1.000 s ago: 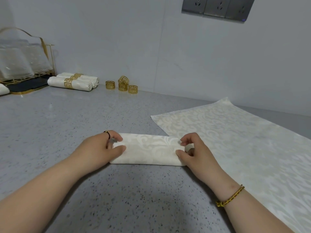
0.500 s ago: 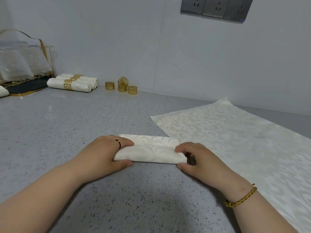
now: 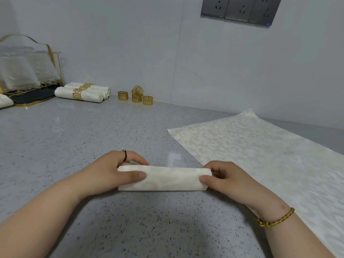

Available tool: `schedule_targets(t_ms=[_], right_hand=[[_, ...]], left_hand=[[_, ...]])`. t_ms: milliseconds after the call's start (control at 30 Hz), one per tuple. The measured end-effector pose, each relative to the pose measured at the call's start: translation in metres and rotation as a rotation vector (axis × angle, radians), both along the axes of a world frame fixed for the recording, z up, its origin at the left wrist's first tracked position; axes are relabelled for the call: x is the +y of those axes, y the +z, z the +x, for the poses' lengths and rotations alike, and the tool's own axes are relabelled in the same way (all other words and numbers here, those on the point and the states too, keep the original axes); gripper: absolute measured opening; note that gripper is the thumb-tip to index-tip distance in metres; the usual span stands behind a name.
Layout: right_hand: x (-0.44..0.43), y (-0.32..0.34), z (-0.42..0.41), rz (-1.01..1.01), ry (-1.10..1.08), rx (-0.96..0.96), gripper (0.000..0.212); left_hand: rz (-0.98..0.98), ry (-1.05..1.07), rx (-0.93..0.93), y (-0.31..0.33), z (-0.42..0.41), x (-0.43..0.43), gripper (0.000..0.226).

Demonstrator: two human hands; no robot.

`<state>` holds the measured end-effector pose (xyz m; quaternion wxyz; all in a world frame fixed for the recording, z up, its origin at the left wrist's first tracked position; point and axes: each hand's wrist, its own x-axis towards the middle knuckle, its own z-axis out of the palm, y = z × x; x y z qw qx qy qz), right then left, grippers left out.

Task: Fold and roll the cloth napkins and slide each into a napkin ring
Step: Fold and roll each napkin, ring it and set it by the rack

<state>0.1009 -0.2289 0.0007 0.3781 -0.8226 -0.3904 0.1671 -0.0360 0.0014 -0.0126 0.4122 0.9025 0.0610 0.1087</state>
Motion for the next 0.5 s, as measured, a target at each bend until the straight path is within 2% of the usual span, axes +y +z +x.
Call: schedule_targets(t_ms=[133, 300, 367, 400, 500], right_hand=[[0.011, -0.010, 0.001, 0.066, -0.130, 0.035, 0.013], [0.025, -0.021, 0.001, 0.097, -0.273, -0.080, 0.016], [0.027, -0.023, 0.000, 0.064, -0.304, -0.152, 0.015], [0.028, -0.024, 0.000, 0.049, -0.314, -0.186, 0.013], [0.029, -0.027, -0.001, 0.005, -0.327, -0.271, 0.013]], left_hand=[[-0.058, 0.175, -0.083, -0.004, 0.007, 0.000, 0.009], [0.044, 0.386, -0.069, -0.008, 0.015, -0.011, 0.005], [0.264, 0.458, 0.010, -0.009, 0.018, -0.014, 0.011], [0.416, 0.481, 0.016, -0.011, 0.018, -0.014, 0.022], [0.725, 0.381, -0.267, -0.013, 0.019, -0.013, 0.050]])
